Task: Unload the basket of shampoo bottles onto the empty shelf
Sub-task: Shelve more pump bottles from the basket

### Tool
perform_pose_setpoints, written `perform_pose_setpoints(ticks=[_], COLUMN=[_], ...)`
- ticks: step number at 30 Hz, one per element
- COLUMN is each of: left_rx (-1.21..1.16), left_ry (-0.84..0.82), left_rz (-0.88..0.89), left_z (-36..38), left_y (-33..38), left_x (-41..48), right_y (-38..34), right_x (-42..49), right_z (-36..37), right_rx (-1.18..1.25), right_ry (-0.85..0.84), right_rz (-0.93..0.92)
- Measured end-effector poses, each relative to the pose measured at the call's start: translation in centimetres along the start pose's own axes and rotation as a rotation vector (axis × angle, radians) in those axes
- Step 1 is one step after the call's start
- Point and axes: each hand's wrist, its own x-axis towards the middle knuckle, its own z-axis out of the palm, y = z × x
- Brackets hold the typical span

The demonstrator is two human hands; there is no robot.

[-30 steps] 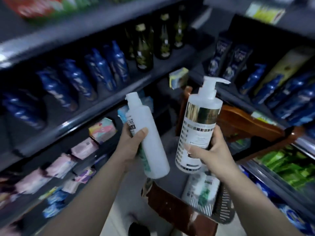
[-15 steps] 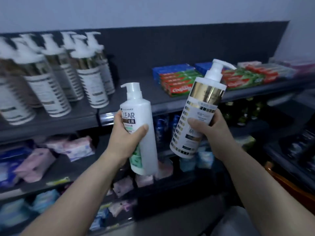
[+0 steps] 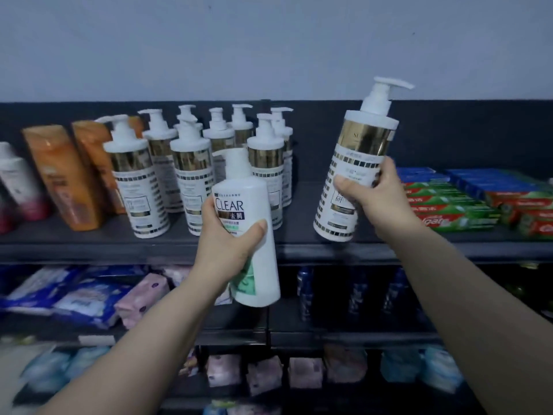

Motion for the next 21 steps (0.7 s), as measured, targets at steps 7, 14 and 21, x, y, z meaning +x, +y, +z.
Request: perform_pose_setpoints(ticks=[7, 14, 21], left_rx=[0.041, 0.074, 0.128], left_ry=[0.048, 0.121, 0.214], left_rz=[0.036, 0.049, 0.058], left_z=[2.2, 6.3, 9.5], left_y=[0.3, 1.5, 2.5], left_x=[1.8, 3.2, 3.2], right_y=[2.0, 6.3, 9.6], right_x=[9.7, 18.0, 22.2], right_z=[1.5, 3.0, 5.5], right_rx=[-0.144, -0.203, -0.217], right_ry=[-0.009, -0.128, -0.246], right_rz=[-0.031, 0.031, 0.056])
